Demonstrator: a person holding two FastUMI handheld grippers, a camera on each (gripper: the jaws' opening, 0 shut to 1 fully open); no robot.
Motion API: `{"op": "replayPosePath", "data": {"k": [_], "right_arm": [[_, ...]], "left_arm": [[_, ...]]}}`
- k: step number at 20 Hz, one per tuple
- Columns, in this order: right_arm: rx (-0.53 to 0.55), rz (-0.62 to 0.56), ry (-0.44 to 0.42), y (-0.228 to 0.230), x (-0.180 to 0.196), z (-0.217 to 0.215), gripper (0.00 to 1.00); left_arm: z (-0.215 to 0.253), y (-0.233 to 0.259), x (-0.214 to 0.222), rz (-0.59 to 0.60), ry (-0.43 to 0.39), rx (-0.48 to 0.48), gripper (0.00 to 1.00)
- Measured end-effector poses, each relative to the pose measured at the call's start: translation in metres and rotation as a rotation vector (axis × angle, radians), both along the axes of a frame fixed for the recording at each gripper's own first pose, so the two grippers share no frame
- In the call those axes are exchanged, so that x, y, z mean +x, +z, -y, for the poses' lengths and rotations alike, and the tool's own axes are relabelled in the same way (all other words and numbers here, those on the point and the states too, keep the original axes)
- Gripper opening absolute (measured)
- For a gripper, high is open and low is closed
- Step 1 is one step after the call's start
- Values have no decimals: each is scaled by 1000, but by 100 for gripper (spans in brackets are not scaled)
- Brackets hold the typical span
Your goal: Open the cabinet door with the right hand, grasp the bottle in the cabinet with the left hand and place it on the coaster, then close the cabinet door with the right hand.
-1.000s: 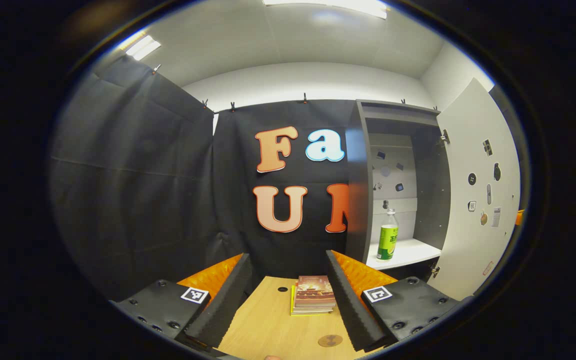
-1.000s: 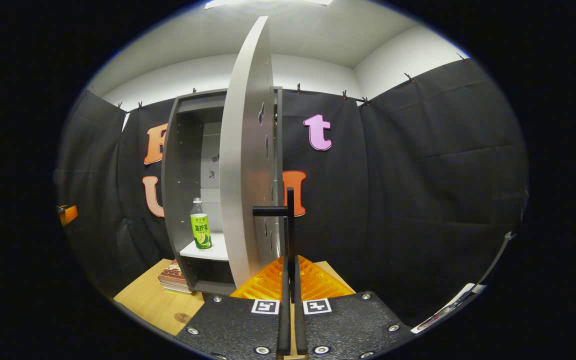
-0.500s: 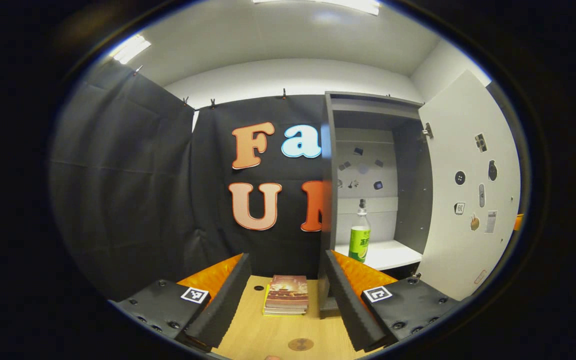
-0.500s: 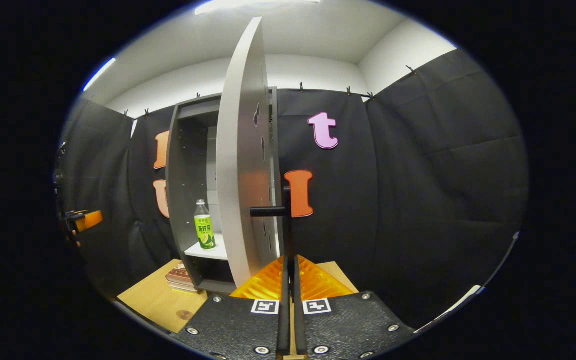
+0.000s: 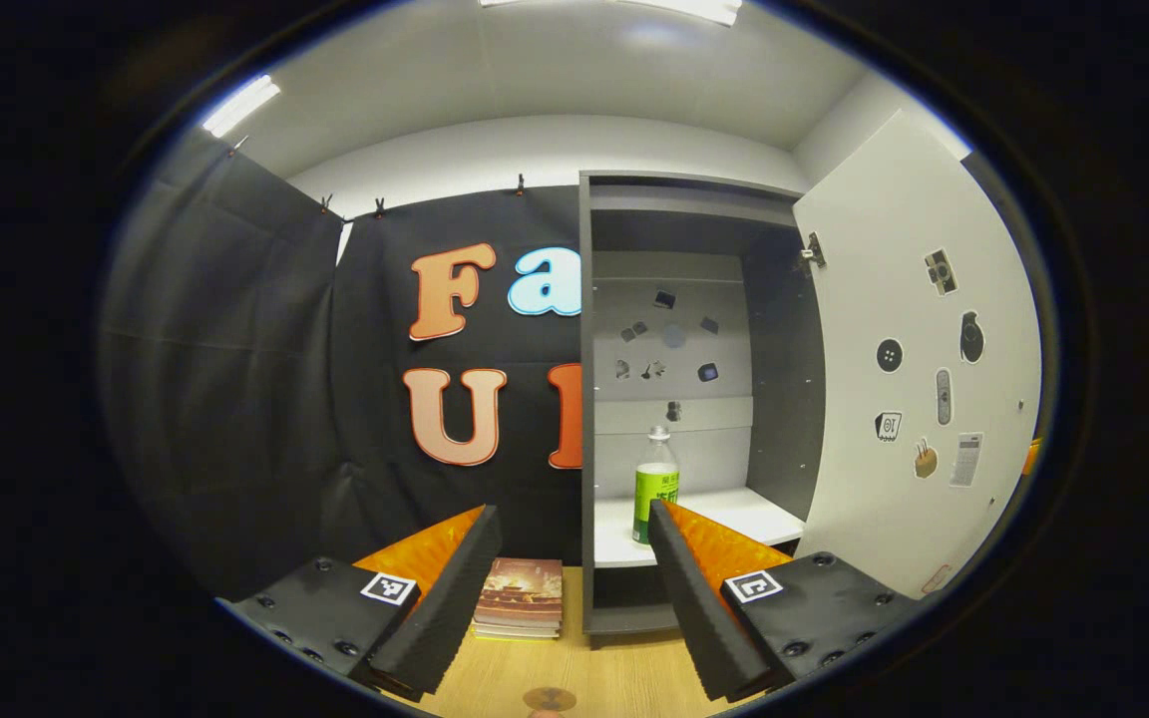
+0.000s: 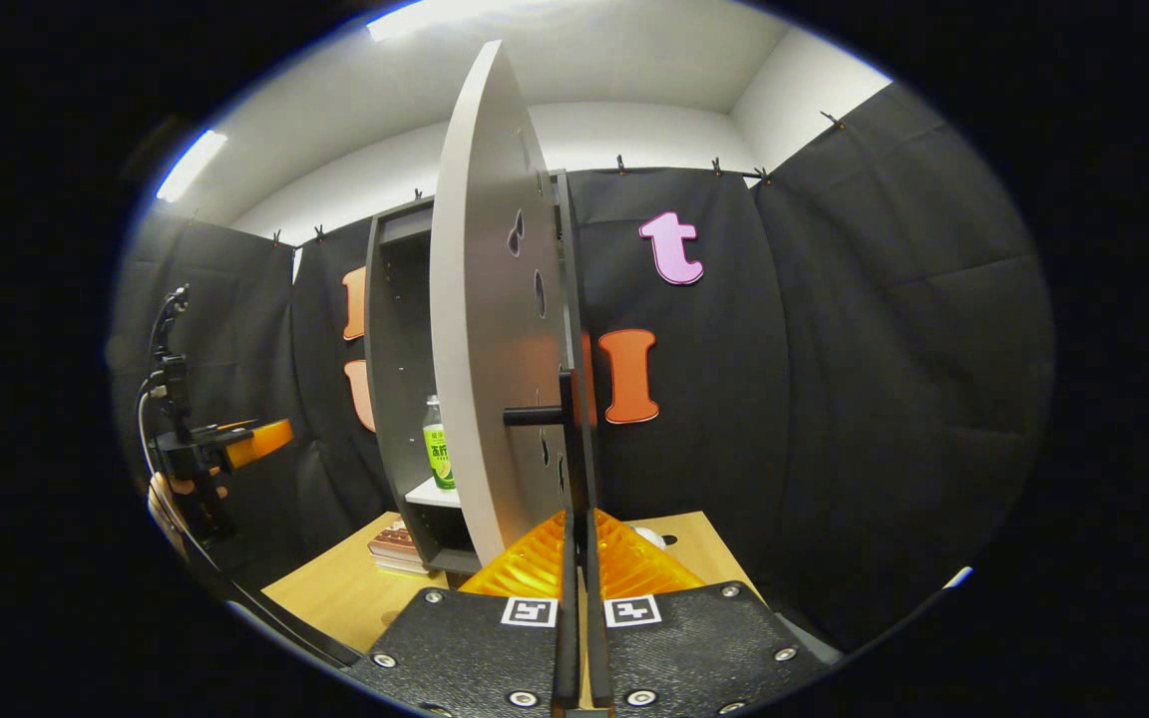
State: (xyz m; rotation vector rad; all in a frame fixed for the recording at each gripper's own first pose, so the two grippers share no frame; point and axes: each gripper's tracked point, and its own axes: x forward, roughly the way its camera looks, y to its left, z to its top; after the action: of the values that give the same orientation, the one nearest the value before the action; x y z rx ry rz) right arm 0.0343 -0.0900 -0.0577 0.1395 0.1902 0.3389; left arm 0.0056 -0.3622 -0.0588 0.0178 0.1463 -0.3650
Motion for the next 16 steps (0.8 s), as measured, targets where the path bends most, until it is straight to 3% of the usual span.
{"op": "replayPosePath", "data": {"k": [3, 4, 9, 10, 11, 16], "right_arm": [[-10, -3, -18, 2, -5, 19, 3], [-20, 6, -39, 3, -4, 29, 3], [-45, 12, -139, 1, -3, 71, 4], [-51, 12, -158, 2, -2, 78, 5], [-58, 14, -180, 1, 0, 84, 8], [-93, 34, -277, 3, 6, 112, 52]], "left_arm": [[24, -6, 9, -17, -22, -6, 94], [33, -5, 12, -18, -35, -13, 97], [76, -9, 34, -33, -88, -45, 94], [85, -11, 39, -39, -99, -55, 100], [94, -14, 46, -45, -109, -61, 94], [131, -39, 88, -54, -128, -27, 100]]}}
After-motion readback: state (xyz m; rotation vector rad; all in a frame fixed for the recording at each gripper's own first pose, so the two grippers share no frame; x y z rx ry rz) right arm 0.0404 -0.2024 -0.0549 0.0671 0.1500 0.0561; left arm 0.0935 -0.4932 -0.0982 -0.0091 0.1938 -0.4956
